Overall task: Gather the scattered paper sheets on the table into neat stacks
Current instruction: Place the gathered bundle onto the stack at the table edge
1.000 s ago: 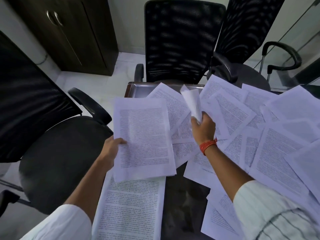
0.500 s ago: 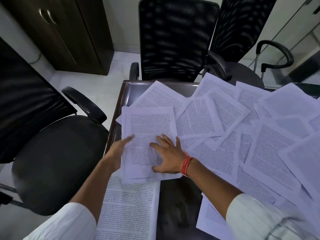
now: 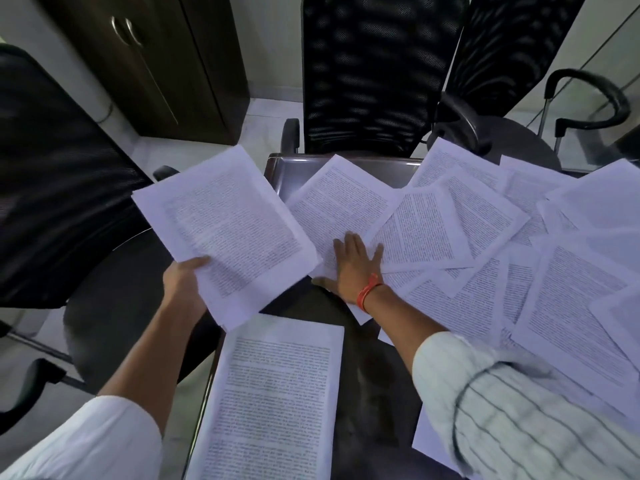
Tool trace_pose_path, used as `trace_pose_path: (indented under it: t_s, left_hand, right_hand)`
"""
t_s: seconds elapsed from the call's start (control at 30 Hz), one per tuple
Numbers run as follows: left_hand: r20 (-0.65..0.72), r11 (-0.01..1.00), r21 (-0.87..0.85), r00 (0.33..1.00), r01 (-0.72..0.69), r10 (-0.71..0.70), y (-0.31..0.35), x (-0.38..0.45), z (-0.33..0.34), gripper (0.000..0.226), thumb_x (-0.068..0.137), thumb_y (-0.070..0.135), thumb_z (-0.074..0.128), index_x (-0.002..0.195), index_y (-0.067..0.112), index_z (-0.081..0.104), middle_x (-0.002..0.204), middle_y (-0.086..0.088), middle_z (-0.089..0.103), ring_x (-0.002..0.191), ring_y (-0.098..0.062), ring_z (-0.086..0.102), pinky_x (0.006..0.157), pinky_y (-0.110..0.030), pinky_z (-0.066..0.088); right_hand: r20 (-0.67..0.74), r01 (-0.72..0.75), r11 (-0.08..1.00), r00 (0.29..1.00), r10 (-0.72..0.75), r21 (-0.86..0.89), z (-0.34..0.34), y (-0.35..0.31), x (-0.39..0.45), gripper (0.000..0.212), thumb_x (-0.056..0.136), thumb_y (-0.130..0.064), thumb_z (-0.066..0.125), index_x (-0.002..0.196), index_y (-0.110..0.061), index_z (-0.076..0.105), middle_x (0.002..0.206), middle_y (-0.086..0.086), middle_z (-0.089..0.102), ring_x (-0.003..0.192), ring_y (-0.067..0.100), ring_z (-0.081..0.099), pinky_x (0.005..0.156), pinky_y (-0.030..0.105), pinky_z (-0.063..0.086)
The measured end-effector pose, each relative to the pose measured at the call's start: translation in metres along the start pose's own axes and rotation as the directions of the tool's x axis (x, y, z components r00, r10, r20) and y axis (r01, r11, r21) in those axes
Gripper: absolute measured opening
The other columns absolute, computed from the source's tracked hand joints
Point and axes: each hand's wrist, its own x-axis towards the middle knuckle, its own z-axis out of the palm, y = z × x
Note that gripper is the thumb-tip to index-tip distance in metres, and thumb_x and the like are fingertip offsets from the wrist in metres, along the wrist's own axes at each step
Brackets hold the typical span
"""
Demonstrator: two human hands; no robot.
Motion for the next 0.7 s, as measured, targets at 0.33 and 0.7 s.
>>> trace_pose_path:
  t_s: [0.33,0.7]
  left_hand:
    - [0.070,0.996,0.072,0.996,0.050,-0.055,-0.012,-0.025,-0.004,0.038,0.081,-0.001,0.068,0.118,0.006,0.068,0.111,-0.014,0.072,0.100,-0.037,0.068,0.093,-0.051,0.053]
    - [0.248,0.911,0.405,0.948,0.085,-0.198,-0.091,-0.098,0.039,0.018,0.082,-0.004,0.059,0.093,0.007,0.069,0.086,-0.020,0.068,0.072,-0.033,0.063,0.071,-0.044,0.055]
  right_hand:
    - [-0.402,-0.218,0.823,0.789,0.465,0.525,-0.046,0.033,-0.003,0.022,0.090,-0.003,0.051,0.103,-0.008,0.068,0.100,0.014,0.072,0.097,0.036,0.067,0.086,0.048,0.053]
    - [-0.610,0.554,0.619,0.778,-0.149,0.556,-0.039,0.109,-0.119,0.029,0.088,-0.007,0.053,0.111,0.000,0.069,0.123,0.012,0.066,0.125,0.028,0.056,0.110,0.041,0.040]
